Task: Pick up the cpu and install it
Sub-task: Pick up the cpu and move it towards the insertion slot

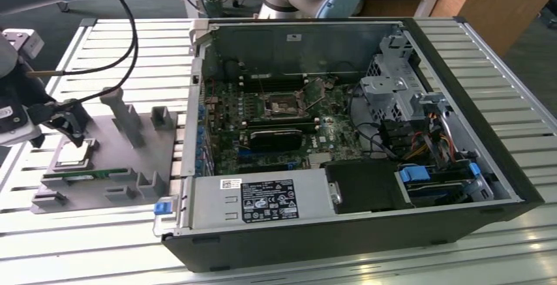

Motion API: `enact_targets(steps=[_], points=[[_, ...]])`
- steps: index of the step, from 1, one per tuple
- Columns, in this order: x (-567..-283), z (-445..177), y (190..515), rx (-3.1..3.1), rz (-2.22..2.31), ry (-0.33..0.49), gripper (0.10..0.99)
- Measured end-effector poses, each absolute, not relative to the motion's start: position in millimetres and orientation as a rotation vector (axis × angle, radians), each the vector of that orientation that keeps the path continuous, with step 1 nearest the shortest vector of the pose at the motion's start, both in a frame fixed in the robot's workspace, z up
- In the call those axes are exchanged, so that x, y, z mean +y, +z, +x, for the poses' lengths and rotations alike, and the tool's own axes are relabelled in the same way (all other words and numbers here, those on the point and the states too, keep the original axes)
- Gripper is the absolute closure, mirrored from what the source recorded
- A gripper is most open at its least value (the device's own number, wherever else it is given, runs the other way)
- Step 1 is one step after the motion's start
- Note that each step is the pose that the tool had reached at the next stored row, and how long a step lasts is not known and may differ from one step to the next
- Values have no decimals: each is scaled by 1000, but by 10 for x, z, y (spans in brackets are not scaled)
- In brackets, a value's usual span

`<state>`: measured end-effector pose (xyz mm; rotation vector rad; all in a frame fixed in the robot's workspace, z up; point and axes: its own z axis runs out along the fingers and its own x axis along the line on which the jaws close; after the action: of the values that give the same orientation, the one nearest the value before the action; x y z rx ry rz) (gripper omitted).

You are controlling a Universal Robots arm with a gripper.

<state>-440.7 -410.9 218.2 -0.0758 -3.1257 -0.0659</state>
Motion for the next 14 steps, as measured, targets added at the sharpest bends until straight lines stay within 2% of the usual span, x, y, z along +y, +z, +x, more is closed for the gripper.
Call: enact_targets(steps=[14], points=[[-4121, -4415, 1993, -3142, -56, -71, 380]])
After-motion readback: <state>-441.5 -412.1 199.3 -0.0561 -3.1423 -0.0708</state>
